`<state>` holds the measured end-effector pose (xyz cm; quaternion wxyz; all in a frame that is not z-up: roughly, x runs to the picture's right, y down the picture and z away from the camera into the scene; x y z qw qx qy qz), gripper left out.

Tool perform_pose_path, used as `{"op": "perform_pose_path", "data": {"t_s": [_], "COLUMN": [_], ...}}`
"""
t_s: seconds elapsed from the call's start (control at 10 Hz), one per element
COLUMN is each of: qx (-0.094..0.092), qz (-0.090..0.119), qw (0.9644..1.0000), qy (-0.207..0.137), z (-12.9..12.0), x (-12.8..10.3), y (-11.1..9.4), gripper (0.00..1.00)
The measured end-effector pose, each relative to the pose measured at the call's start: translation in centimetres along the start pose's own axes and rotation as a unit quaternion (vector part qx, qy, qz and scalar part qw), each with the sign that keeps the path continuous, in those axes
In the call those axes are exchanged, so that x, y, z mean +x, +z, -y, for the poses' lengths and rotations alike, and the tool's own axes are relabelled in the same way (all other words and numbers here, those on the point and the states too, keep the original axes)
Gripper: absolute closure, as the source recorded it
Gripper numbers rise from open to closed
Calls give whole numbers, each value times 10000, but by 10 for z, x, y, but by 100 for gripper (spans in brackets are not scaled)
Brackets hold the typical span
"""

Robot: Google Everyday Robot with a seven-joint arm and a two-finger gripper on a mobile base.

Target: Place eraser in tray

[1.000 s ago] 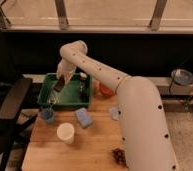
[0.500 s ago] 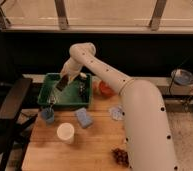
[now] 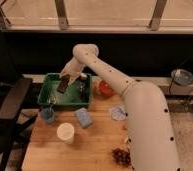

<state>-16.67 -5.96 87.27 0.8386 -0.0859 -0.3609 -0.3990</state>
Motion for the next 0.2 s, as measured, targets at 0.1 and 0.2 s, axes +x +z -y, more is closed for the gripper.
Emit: {"op": "perform_pose_path", "data": {"t_s": [0.1, 0.2], "qx": [2, 1], "qz": [0, -2], "qw": [10000, 10000], "qy": [3, 7], "z": [1, 0], "x": [0, 0], "y": [0, 0], "gripper": [31, 31]}}
